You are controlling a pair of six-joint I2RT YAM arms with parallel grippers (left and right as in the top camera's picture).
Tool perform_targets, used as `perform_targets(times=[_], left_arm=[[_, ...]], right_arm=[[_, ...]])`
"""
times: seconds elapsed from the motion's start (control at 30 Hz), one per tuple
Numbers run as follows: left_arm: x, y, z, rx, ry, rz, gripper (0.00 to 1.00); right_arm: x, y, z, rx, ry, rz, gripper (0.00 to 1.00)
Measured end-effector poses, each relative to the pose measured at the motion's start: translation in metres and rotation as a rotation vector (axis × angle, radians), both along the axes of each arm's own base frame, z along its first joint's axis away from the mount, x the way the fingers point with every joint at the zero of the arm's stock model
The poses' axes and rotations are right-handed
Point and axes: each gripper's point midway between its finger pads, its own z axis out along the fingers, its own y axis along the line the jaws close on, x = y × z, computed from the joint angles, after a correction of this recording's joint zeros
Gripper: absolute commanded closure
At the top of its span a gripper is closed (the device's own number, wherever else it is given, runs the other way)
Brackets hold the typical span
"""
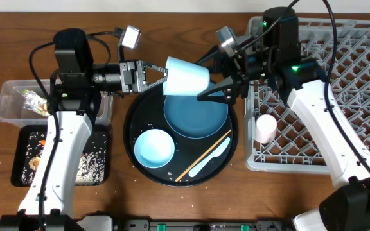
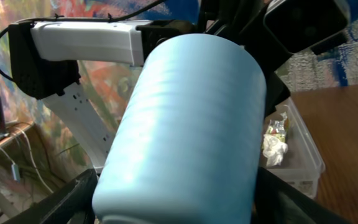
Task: Sort waste into correct bins and load items into the dishwasher rack
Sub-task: 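Open left gripper to release the blue cup to the right gripper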
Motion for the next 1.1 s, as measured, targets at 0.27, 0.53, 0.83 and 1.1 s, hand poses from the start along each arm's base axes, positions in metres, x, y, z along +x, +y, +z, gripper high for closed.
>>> perform_targets(times=[0.27,0.53,0.83,1.1], left_arm=[[-0.002,0.001,0.001,-0.006,-0.001,-0.012,0.94],[-0.001,0.003,0.001,-0.006,-0.001,-0.007,0.94],[-0.001,0.003,0.001,-0.006,-0.002,-0.007,0.94],[-0.002,0.003,0.001,-0.007,0.0,-0.01,0.89]], right_arm=[[0.001,0.002,-0.001,-0.013,0.021,-0.007,0.48],[0.006,0.001,-0.001,-0.023,0.029,-0.03,0.58],[0.012,0.002,0.011,-0.007,0.009,-0.033,0.56],[0.013,0.003,0.013,-0.015,0.039,-0.036,0.72]])
